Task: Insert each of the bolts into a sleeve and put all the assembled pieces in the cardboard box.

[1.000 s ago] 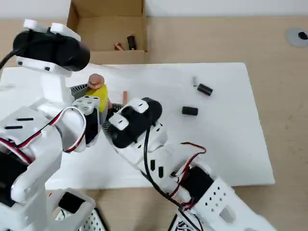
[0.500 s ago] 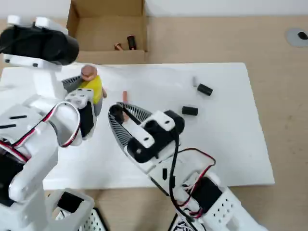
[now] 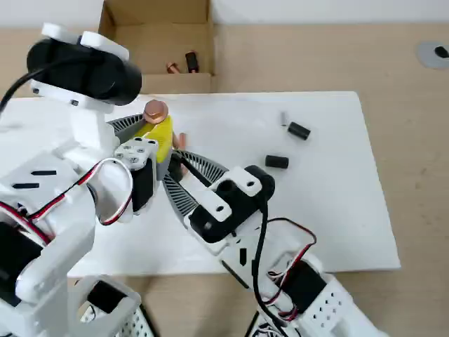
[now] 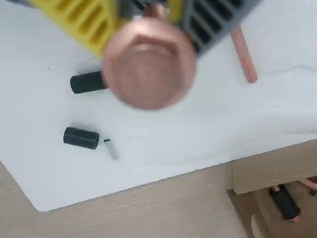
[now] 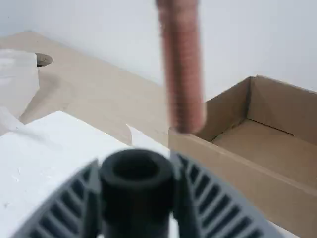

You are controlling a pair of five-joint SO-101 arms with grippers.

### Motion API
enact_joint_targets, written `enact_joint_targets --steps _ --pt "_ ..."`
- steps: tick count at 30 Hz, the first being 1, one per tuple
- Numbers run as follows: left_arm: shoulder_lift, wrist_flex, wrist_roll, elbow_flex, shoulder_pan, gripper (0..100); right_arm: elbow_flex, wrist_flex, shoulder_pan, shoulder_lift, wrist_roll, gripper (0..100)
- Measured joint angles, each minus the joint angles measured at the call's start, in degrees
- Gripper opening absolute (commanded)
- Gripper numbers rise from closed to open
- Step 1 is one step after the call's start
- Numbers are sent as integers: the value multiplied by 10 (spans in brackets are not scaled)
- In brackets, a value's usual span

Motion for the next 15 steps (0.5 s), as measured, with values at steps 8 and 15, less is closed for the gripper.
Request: enact_joint_targets --steps 8,15 --pt "3 -1 -19 42 -4 9 2 1 0 1 -1 9" --pt "-2 -1 -18 50 -5 9 5 1 -1 1 -1 9"
